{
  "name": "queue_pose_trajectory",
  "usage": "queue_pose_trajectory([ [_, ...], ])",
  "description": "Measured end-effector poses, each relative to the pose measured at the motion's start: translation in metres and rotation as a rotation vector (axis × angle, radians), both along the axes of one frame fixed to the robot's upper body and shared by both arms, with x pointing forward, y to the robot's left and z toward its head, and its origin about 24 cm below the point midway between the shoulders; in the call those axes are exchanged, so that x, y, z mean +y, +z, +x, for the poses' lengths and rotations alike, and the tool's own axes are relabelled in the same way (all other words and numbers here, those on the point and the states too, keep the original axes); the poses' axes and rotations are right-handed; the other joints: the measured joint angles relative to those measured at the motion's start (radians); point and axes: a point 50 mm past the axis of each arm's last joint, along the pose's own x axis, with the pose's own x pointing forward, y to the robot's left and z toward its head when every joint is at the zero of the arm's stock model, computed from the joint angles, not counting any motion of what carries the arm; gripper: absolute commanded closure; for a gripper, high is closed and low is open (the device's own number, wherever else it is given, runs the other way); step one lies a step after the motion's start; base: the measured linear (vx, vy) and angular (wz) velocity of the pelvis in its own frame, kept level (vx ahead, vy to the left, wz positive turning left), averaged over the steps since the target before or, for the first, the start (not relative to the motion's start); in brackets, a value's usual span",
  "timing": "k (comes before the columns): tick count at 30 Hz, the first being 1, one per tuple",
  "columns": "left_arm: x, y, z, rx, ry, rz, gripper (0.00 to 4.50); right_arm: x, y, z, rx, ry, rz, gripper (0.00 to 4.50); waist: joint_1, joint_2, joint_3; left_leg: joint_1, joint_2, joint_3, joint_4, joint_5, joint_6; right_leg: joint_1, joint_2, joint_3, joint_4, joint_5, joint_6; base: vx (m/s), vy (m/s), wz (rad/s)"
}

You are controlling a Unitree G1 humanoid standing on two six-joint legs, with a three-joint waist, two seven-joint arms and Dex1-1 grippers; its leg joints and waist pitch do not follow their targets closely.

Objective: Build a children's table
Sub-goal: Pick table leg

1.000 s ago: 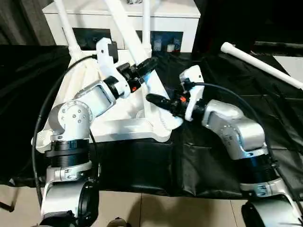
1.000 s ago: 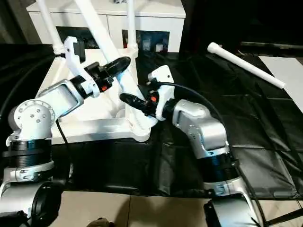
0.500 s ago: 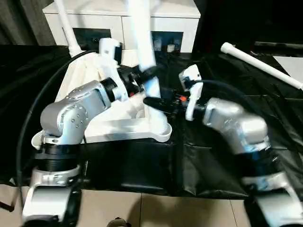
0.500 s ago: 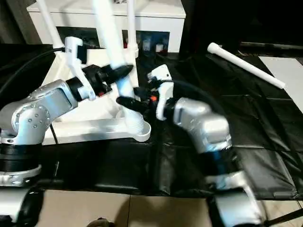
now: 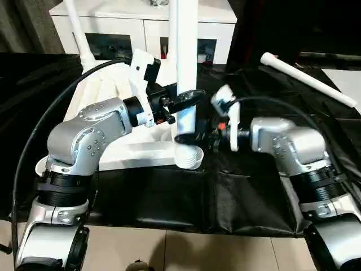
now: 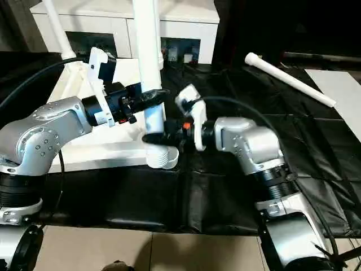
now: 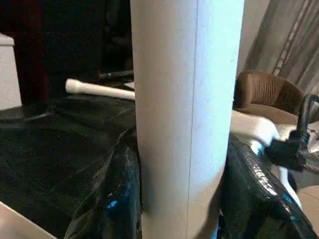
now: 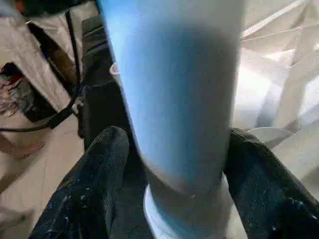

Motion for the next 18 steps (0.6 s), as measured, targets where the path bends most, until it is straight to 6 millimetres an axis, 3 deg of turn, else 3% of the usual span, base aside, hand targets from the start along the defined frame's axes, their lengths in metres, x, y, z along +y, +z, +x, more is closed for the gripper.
queue_pose_trajectory([
  [16,-0.003,0.000,-0.002,-0.003,-0.037,-0.004,2.69,0.011,-0.002,0.000,-0.025,0.004,0.006,1.47,0.001,-0.001,0.000,0.002,0.000,-0.001,0.000,0.005,-0.002,0.000,0.000,0.000,0.007,0.000,0.000,0.000,0.000,0.00],
  [18,-0.003,0.000,-0.002,-0.002,-0.038,-0.004,2.69,0.012,-0.003,0.000,-0.027,-0.001,0.004,1.65,0.001,-0.001,0.000,0.002,0.000,-0.001,0.001,0.005,-0.002,0.000,0.000,0.000,0.007,0.000,0.000,0.000,0.000,0.00],
])
